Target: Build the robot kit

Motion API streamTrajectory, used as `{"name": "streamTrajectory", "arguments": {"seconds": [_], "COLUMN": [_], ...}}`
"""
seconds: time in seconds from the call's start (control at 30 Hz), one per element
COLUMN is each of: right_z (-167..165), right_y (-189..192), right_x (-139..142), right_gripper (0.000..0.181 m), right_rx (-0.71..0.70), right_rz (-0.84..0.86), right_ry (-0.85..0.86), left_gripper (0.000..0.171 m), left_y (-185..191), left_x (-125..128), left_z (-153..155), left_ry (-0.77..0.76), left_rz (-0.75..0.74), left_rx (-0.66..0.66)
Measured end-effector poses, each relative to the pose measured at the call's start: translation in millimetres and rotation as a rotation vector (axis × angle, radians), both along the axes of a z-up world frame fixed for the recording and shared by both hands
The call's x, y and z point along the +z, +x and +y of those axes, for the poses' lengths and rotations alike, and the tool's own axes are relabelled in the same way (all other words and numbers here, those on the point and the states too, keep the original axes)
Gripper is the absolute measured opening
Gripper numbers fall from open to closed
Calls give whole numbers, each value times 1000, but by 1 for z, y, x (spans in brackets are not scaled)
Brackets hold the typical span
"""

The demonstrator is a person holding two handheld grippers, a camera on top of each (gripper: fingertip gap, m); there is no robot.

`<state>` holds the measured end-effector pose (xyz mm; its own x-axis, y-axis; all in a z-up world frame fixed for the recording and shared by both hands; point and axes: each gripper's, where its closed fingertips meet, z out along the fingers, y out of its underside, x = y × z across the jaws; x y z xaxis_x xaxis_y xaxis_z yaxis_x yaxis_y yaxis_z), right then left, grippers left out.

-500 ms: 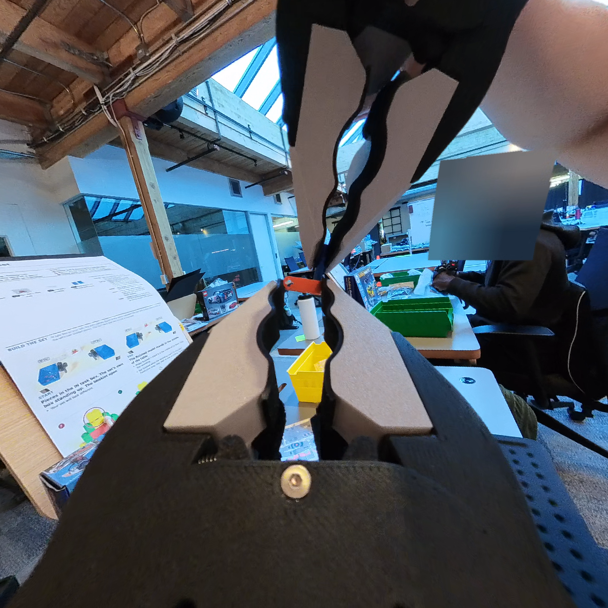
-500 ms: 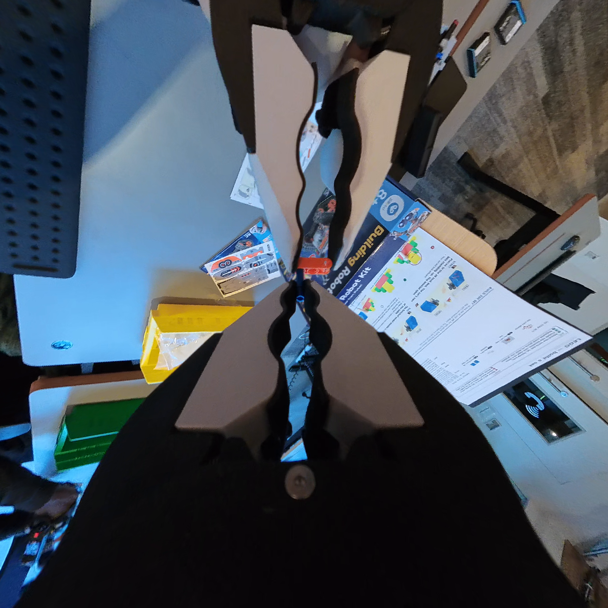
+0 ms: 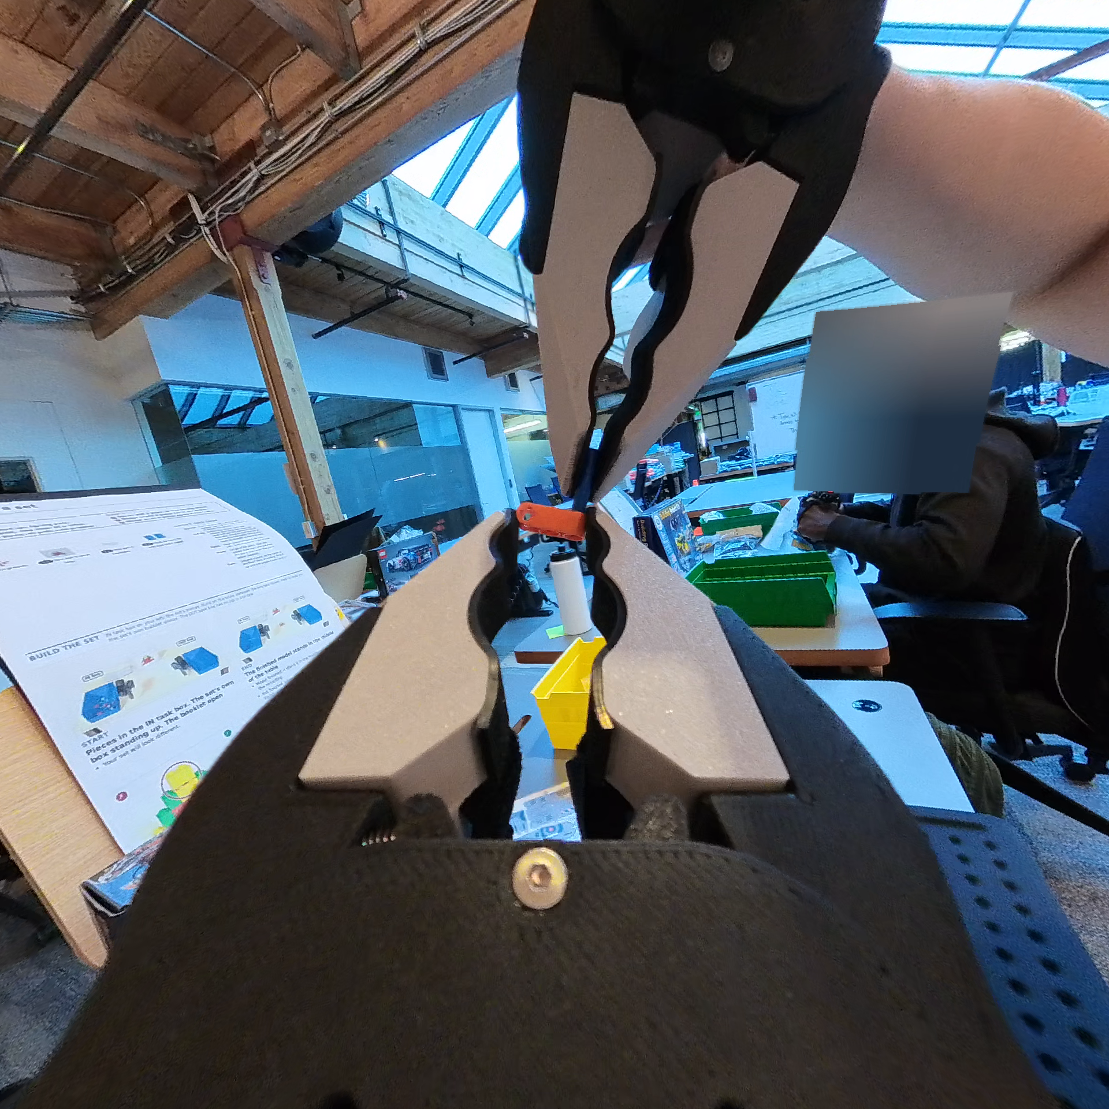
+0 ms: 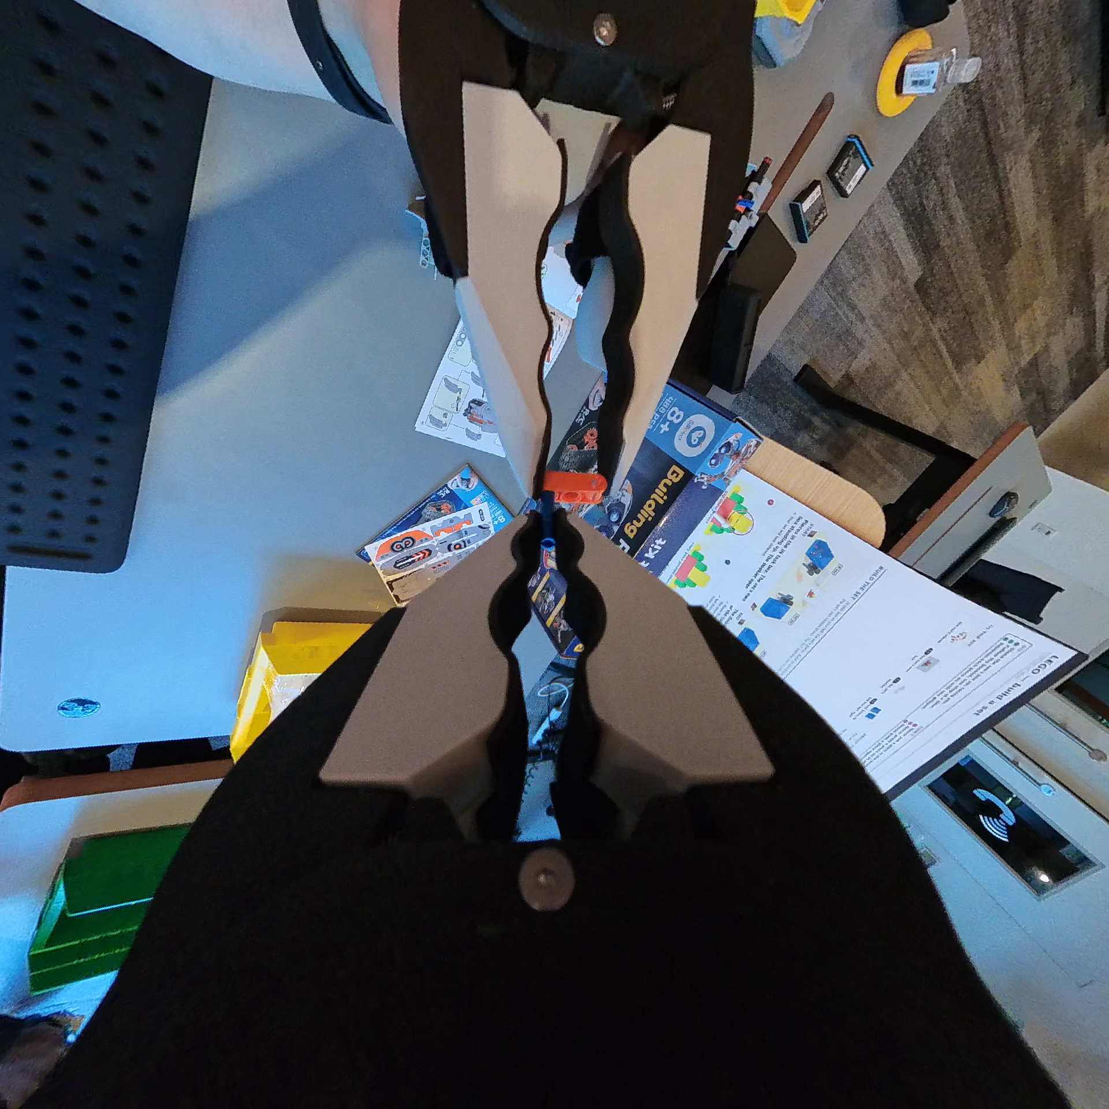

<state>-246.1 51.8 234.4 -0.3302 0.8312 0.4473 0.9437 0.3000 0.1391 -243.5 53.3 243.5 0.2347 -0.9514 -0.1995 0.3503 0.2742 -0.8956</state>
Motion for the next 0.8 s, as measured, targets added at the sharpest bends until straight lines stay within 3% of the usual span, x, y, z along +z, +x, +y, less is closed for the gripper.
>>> {"name": "streamTrajectory", "arguments": {"seconds": [0.5,0.7,0.8], "right_z": [3,11,13], "right_y": [-7,-7,-11], "right_x": [1,12,28], "right_gripper": [5,29,36], "right_rx": [37,47,87], "right_rz": [10,50,147], "right_ry": [35,87,162], "left_gripper": [20,21,21], "left_y": [-7,-15,-20], "left_x": [4,5,8], "left_z": [0,6,4], "left_ry": [-20,-104,-192], "left_rz": [-41,-85,-134], "left_rx": [-37,-113,-256]}}
